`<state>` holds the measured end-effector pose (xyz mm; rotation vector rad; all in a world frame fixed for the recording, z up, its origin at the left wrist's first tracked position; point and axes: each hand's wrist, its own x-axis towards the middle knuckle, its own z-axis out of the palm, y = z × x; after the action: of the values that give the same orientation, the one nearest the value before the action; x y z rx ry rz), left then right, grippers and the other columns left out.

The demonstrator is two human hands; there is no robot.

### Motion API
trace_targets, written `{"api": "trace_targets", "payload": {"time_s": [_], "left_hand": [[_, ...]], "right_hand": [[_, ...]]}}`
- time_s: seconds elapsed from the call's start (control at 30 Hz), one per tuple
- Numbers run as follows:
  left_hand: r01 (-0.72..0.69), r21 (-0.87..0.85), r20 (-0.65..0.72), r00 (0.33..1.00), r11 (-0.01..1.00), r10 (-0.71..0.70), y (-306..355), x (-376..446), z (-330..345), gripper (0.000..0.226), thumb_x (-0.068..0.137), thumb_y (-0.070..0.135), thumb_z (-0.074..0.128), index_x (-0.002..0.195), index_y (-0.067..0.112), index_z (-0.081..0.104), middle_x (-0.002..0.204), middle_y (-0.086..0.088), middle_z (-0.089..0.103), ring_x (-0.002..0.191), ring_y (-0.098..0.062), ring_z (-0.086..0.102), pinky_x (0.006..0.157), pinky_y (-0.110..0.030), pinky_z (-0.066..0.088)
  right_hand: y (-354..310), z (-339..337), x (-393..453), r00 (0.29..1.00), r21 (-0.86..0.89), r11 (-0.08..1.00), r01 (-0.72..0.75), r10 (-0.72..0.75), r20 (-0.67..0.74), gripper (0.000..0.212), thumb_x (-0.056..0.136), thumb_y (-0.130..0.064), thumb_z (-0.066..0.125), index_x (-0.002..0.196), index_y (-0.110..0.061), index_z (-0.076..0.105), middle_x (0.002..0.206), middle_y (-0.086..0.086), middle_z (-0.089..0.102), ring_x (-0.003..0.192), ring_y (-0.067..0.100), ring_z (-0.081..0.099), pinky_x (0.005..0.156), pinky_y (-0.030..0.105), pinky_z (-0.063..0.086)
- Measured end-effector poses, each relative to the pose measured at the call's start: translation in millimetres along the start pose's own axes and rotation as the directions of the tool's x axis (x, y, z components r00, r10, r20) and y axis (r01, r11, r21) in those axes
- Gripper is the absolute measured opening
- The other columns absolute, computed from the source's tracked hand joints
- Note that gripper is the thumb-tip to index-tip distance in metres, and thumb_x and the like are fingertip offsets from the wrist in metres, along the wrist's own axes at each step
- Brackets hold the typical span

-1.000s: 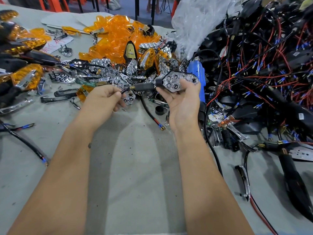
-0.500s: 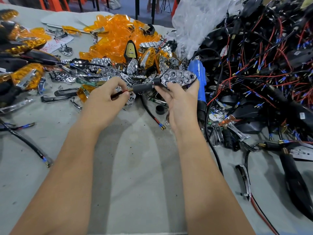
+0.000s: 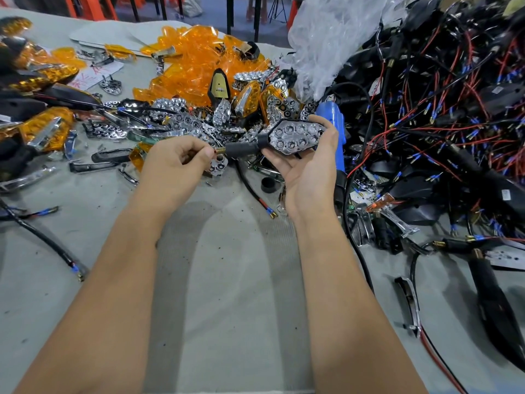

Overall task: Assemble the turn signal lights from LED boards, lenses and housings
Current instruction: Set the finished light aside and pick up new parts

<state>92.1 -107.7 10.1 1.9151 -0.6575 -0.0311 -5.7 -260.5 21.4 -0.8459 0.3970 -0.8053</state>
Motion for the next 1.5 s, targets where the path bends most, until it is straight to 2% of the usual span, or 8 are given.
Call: {"api": "trace_targets", "payload": {"time_s": [0.33,0.53,0.7,0.93,1.07,1.2,1.33,1.5], "left_hand": [[0.071,-0.052,-0.006,0.997,0.996,-0.072,-2,3,-3,0.030,0.102,0.026,0.051,0.076,0.023,0.065,0.065,0.003,0.059,0.056,-0.013,0.042,0.061,-0.031,0.036],[0.096,-0.040,0.018,0.995,0.995,-0.095,0,-1,2,0.023,0.104,0.031,0.045,0.083,0.026,0.053,0.055,0.013,0.061,0.044,0.003,0.042,0.058,-0.031,0.036],[0.176,-0.171,0.058,0.984,0.969,-0.169,-2,2,0,0.004,0.092,0.020,0.057,0.091,0.024,0.056,0.068,0.008,0.065,0.061,-0.007,0.052,0.067,-0.037,0.043],[0.097,-0.058,0.039,0.995,0.994,-0.094,-3,2,-2,0.012,0.098,0.016,0.058,0.093,0.027,0.058,0.078,0.007,0.068,0.059,0.008,0.056,0.069,-0.028,0.045],[0.088,-0.013,0.057,0.995,0.996,-0.087,-2,1,-2,0.014,0.101,0.020,0.053,0.092,0.028,0.057,0.076,0.007,0.064,0.068,-0.005,0.055,0.065,-0.027,0.042],[0.127,-0.071,0.153,0.981,0.989,-0.116,-2,1,-5,0.014,0.102,0.021,0.050,0.096,0.017,0.061,0.065,0.010,0.054,0.057,-0.006,0.045,0.056,-0.023,0.038],[0.202,-0.122,0.317,0.936,0.972,-0.155,1,2,-7,0.016,0.100,0.011,0.054,0.087,0.015,0.062,0.053,0.011,0.054,0.044,-0.001,0.043,0.043,-0.011,0.035],[0.129,-0.002,0.213,0.969,0.992,-0.126,-1,2,0,0.016,0.100,0.012,0.055,0.087,0.020,0.060,0.067,0.007,0.068,0.053,0.002,0.056,0.053,-0.018,0.043]], "right_hand": [[0,-3,-1,0.989,0.004,1.000,-0.003,0.002,0.146,0.026,0.103,-0.009,0.031,0.109,-0.015,0.055,0.107,0.014,0.061,0.094,0.030,0.066,0.077,0.047,0.061],[3,-3,-1,0.980,-0.069,0.998,0.014,0.000,0.201,0.021,0.104,-0.007,0.041,0.116,-0.019,0.052,0.137,0.035,0.045,0.108,0.045,0.062,0.087,0.044,0.059],[4,-6,1,0.979,-0.179,0.981,0.080,-0.043,0.201,0.021,0.103,-0.012,0.051,0.123,-0.018,0.049,0.113,0.016,0.051,0.070,0.011,0.072,0.098,0.054,0.053],[4,-7,1,0.977,-0.188,0.974,0.126,-0.090,0.192,0.027,0.095,-0.011,0.065,0.120,-0.015,0.055,0.070,-0.007,0.063,0.065,0.006,0.064,0.083,0.040,0.060],[3,-8,1,0.978,-0.197,0.973,0.117,-0.078,0.196,0.019,0.096,-0.010,0.064,0.111,-0.023,0.061,0.086,0.009,0.059,0.073,0.014,0.064,0.081,0.039,0.060],[3,-11,4,0.987,-0.179,0.979,0.099,-0.074,0.142,0.040,0.098,-0.014,0.061,0.136,-0.012,0.047,0.086,0.006,0.052,0.053,0.005,0.062,0.089,0.050,0.058],[1,-13,7,0.991,-0.176,0.979,0.104,-0.087,0.100,0.035,0.099,-0.016,0.059,0.132,-0.017,0.048,0.127,0.023,0.055,0.065,0.011,0.069,0.076,0.036,0.062],[2,-13,7,0.989,-0.196,0.975,0.103,-0.080,0.123,0.017,0.101,-0.008,0.055,0.105,-0.025,0.058,0.100,0.004,0.065,0.076,0.012,0.070,0.072,0.033,0.060]]}}
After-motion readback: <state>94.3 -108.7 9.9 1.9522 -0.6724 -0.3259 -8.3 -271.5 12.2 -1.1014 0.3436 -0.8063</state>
